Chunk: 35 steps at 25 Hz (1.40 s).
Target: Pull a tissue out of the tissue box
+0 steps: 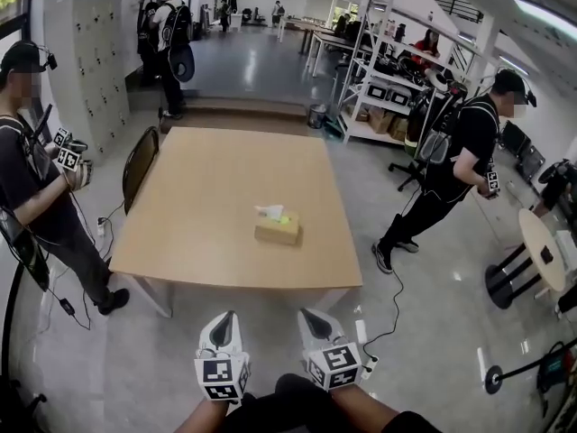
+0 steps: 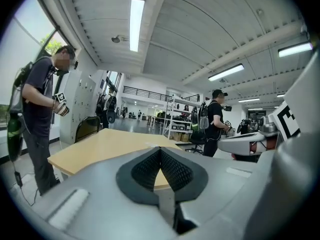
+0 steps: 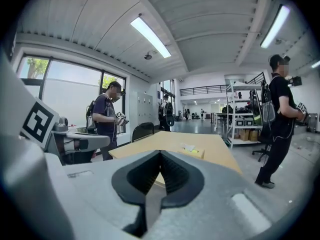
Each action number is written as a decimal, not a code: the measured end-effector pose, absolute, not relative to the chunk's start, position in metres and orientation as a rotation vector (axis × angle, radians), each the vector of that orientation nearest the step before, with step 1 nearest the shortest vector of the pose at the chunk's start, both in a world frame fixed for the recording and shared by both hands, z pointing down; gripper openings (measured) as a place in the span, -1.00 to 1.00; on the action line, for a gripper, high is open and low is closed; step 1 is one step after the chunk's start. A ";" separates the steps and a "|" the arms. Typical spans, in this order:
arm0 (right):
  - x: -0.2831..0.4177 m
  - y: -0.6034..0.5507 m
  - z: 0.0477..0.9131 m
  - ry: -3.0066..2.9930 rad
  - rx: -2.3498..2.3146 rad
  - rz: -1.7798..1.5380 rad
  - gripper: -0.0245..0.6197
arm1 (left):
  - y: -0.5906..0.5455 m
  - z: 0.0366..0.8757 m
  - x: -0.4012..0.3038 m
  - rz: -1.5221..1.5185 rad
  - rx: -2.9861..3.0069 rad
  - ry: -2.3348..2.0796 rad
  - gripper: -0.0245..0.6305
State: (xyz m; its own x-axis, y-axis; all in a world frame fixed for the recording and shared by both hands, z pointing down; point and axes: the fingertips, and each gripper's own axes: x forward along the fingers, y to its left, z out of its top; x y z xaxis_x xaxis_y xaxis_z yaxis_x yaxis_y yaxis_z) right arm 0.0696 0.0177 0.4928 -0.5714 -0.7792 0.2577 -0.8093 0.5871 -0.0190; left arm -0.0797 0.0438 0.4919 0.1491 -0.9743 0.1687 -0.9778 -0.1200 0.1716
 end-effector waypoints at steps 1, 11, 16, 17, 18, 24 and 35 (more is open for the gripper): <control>0.068 0.012 0.491 -2.590 1.330 0.192 -0.96 | 0.041 0.492 -0.083 0.020 2.185 -1.908 -0.87; 0.037 -0.043 0.494 -2.617 1.310 0.194 -0.96 | 0.003 0.512 -0.119 0.039 2.135 -1.961 -0.87; 0.031 -0.084 0.507 -2.617 1.280 0.218 -0.96 | -0.031 0.520 -0.128 0.060 2.075 -1.981 -0.87; 0.030 -0.094 0.510 -2.617 1.274 0.228 -0.96 | -0.041 0.523 -0.130 0.073 2.072 -1.987 -0.87; 0.029 -0.105 0.514 -2.615 1.266 0.243 -0.96 | -0.051 0.526 -0.131 0.083 2.066 -1.990 -0.87; 0.023 -0.165 0.536 -2.585 1.192 0.313 -0.96 | -0.116 0.534 -0.131 0.118 2.034 -1.980 -0.87; 0.032 -0.260 0.561 -2.559 1.049 0.381 -0.96 | -0.219 0.531 -0.107 0.212 1.973 -1.980 -0.87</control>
State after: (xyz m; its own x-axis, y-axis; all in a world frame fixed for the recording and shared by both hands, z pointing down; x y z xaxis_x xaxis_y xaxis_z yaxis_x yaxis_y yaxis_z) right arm 0.0323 -0.2605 0.5612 -0.6657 -0.6214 0.4131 -0.7148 0.6899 -0.1141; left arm -0.1073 -0.2194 0.5314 0.0191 -0.9409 0.3381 -0.9912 0.0265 0.1299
